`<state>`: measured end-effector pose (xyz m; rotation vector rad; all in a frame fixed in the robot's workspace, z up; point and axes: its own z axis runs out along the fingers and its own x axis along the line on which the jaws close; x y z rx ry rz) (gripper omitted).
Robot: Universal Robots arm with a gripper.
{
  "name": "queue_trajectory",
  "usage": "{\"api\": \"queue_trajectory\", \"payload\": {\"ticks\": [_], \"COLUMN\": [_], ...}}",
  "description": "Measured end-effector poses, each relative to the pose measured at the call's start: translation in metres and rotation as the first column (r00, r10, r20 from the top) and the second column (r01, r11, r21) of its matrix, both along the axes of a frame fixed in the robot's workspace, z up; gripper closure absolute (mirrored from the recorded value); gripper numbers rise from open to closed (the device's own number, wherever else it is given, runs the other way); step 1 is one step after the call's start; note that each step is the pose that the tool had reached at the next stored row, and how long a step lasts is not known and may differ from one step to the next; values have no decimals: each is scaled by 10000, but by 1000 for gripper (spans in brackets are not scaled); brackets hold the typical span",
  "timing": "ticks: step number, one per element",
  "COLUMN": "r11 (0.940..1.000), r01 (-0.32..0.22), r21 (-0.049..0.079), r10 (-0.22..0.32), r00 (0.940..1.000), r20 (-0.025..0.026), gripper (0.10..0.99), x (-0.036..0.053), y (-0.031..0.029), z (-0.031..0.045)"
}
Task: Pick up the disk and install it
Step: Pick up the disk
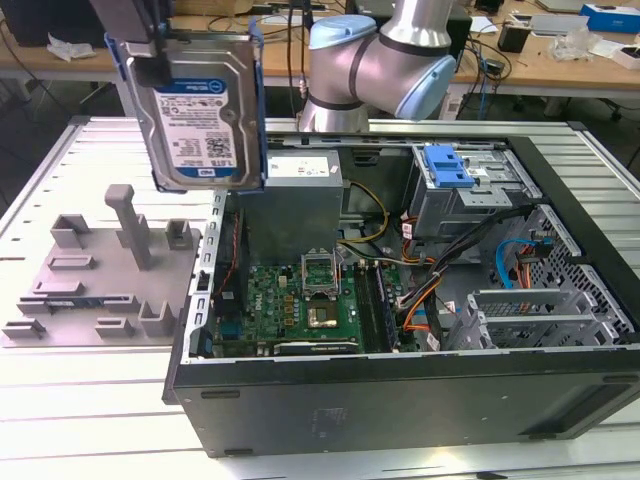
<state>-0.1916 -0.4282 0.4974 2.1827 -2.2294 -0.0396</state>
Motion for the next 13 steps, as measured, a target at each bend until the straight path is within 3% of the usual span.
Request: {"api": "queue_trajectory", "payload": {"ticks": [5, 13], "r11": [10000, 10000], "r01": [0, 1], "r21": [1, 1], "r10": [0, -1], "r00": [10000, 10000], "r20": [0, 0], "gripper": [718, 718], "x": [240, 491], "y": [-142, -319], "z": [16, 30]}}
